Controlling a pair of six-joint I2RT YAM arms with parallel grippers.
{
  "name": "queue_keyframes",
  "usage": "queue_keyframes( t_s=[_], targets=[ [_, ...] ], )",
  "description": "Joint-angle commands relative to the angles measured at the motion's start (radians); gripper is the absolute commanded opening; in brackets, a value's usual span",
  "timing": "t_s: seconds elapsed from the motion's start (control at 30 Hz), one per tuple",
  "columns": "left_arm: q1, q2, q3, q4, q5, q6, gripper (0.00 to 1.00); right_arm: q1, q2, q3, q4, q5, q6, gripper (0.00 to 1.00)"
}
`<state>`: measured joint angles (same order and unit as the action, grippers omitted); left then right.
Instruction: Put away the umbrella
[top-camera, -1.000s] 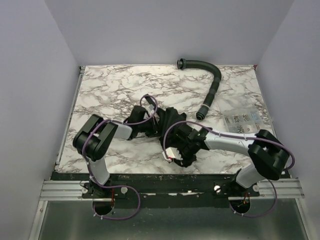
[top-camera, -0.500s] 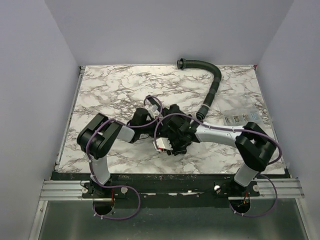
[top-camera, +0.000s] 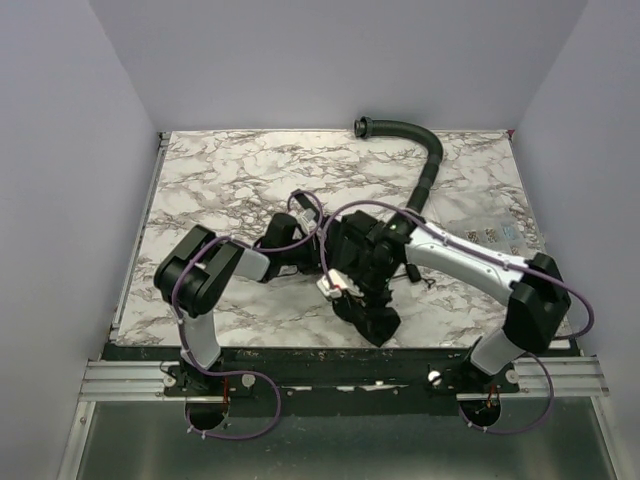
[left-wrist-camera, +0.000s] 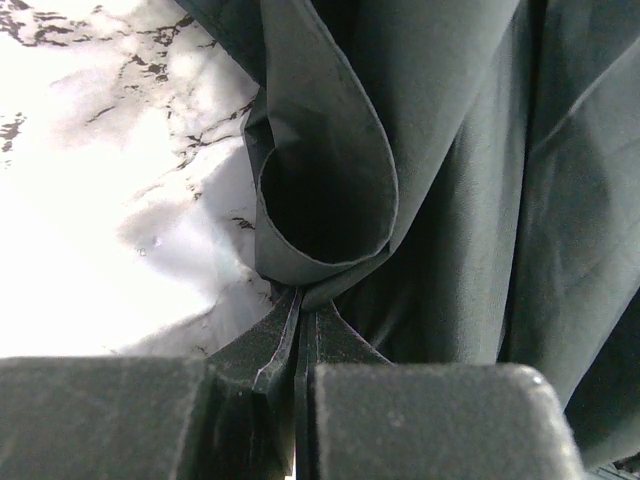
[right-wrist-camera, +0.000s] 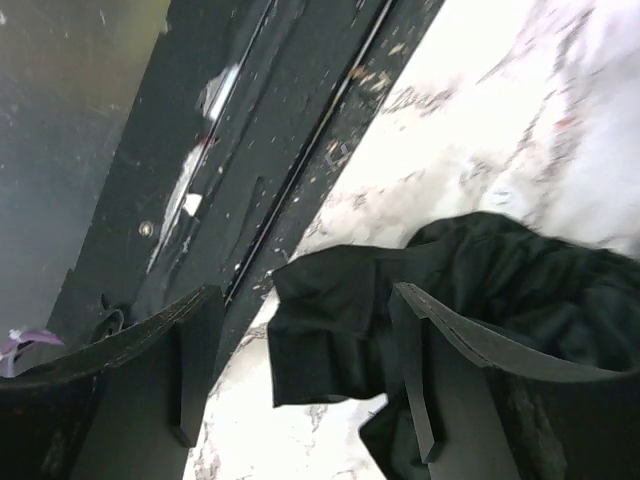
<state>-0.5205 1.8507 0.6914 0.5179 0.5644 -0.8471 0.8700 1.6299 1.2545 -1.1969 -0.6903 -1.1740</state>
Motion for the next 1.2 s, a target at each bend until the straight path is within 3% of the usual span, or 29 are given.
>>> queue_keyframes(
  t_s=[0.0,0.07,0.2,0.37,0.53,0.57,0.6,0.63,0.7,0.87,1.0,1.17],
  targets=[
    [-0.001,0.053,-0.023,-0.231,-0.054,0.046,0.05,-0.005,-0.119,0.045,0.057,-0.043,0.167,0.78],
    [-0.001,0.055,-0.018,-0.236,-0.052,0.045,0.05,-0.004,-0.208,-0.044,0.276,0.071,0.283,1.0],
    [0.001,0.057,-0.018,-0.237,-0.051,0.045,0.05,-0.002,-0.297,-0.203,0.537,0.294,0.332,1.0],
    [0.009,0.059,-0.017,-0.236,-0.048,0.045,0.06,0.037,-0.317,-0.273,0.585,0.311,0.333,1.0],
    [0.012,0.059,-0.015,-0.236,-0.047,0.044,0.06,0.038,-0.318,-0.155,0.356,0.135,0.189,0.83],
    [0.012,0.058,-0.015,-0.239,-0.049,0.046,0.06,0.039,-0.318,-0.141,0.352,0.123,0.191,0.6],
    [0.013,0.056,-0.015,-0.242,-0.048,0.048,0.06,0.039,-0.329,-0.161,0.424,0.16,0.244,0.53],
    [0.013,0.055,-0.014,-0.244,-0.049,0.05,0.06,0.039,-0.342,-0.202,0.48,0.205,0.268,0.61],
    [0.013,0.053,-0.017,-0.245,-0.051,0.052,0.06,0.038,-0.362,-0.299,0.606,0.335,0.288,1.0],
    [0.013,0.059,-0.02,-0.246,-0.053,0.054,0.06,0.043,-0.395,-0.377,0.741,0.373,0.37,1.0],
    [0.013,0.061,-0.015,-0.254,-0.057,0.056,0.06,0.061,-0.408,-0.369,0.729,0.395,0.346,1.0],
    [0.013,0.055,-0.002,-0.272,-0.062,0.059,0.06,0.102,-0.398,-0.519,0.851,0.503,0.262,1.0]
  ],
)
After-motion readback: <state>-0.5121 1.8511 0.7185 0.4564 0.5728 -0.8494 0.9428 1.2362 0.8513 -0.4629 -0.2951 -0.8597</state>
